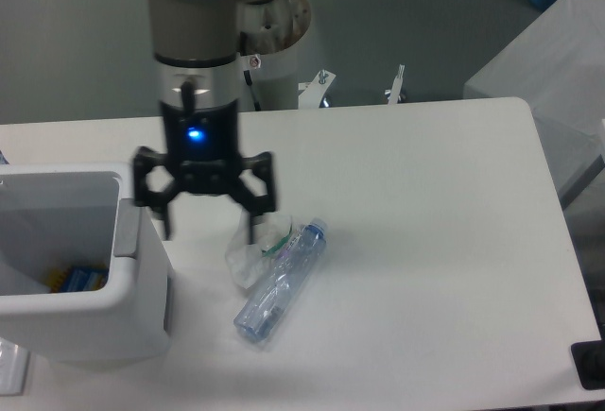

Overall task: Open the trash can
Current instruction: 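Push the lid open with the gripper fingers and raise the gripper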

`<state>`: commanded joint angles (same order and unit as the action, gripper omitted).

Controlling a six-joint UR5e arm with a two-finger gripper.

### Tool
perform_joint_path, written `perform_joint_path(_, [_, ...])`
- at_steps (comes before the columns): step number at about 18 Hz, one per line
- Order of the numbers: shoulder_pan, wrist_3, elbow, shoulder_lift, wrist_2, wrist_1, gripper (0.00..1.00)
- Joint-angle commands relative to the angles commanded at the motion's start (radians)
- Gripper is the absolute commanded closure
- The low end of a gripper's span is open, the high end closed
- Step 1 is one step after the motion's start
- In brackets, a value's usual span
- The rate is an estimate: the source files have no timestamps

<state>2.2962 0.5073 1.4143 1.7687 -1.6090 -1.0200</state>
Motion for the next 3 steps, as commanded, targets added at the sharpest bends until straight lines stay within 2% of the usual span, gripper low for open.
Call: perform_joint_path(3, [0.046,0.105,0.003,0.000,-0.002,-0.017,0.00])
